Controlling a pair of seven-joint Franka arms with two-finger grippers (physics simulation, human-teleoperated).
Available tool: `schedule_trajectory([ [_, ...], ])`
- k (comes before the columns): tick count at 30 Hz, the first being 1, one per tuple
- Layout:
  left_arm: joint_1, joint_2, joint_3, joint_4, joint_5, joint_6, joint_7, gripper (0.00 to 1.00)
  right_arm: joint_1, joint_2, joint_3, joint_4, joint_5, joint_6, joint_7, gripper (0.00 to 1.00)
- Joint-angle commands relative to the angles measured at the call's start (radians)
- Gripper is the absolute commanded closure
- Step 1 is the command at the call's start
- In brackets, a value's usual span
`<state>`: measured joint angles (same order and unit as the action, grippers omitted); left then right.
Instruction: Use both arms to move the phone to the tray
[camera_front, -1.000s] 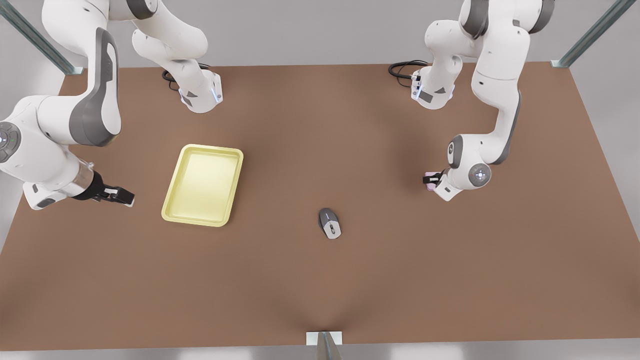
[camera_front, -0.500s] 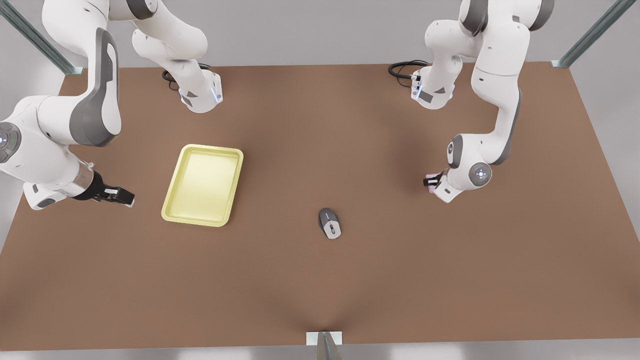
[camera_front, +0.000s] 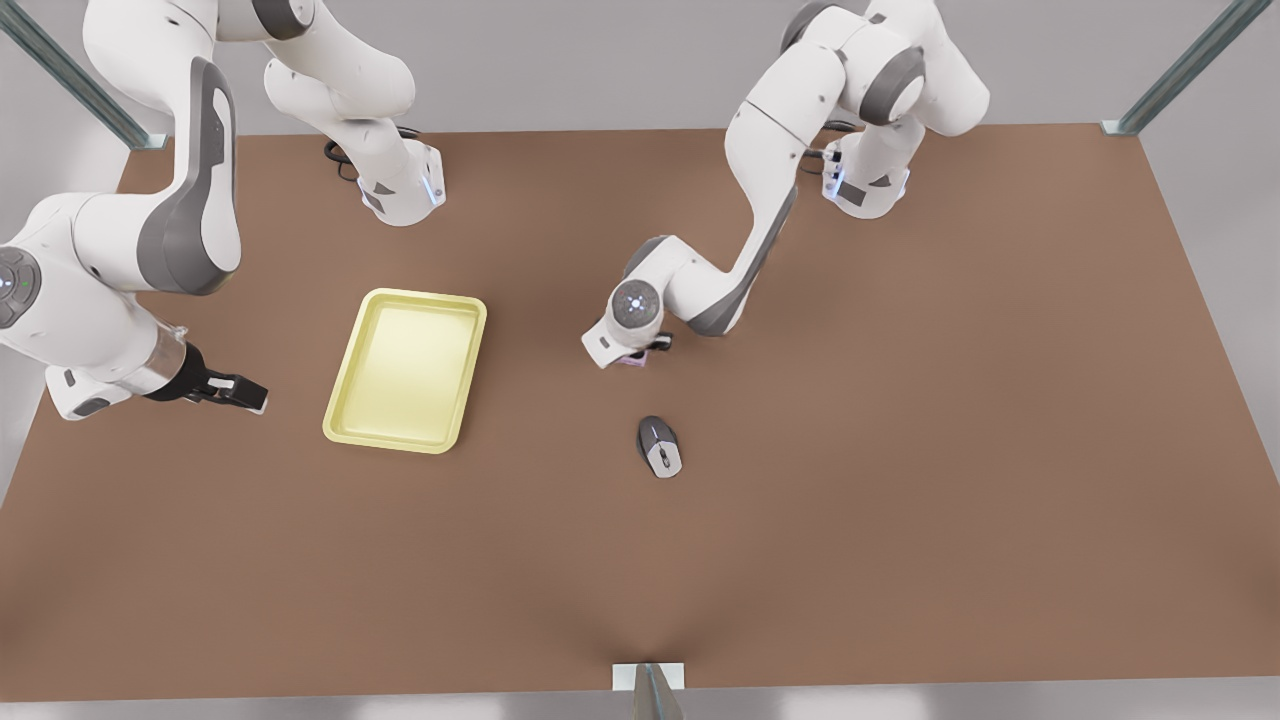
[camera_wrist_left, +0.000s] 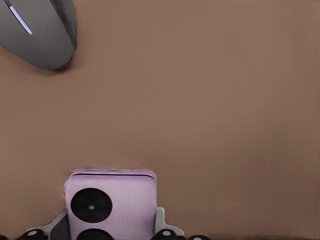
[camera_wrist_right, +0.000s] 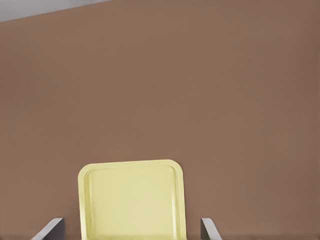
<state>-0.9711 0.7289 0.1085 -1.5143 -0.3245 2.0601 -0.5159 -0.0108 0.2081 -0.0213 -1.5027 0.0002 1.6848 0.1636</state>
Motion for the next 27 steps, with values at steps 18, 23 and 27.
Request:
schedule_trajectory([
  [18,-0.087,0.170,0.013,0.302,-0.019,-0.058,-0.673,0.00,-0.003,0.022,-0.005,-0.002,-0.006,-0.008,0.001,0.00],
  [23,0.471,-0.292,0.045,0.302,0.260,-0.771,0.218,0.01,0.156,0.066,0.078,-0.004,-0.006,0.030,0.148,0.00],
  [27,0.747,-0.537,-0.064,-0.055,0.332,-0.563,0.479,0.00,0.408,0.145,0.081,-0.065,0.003,0.110,0.364,0.00],
])
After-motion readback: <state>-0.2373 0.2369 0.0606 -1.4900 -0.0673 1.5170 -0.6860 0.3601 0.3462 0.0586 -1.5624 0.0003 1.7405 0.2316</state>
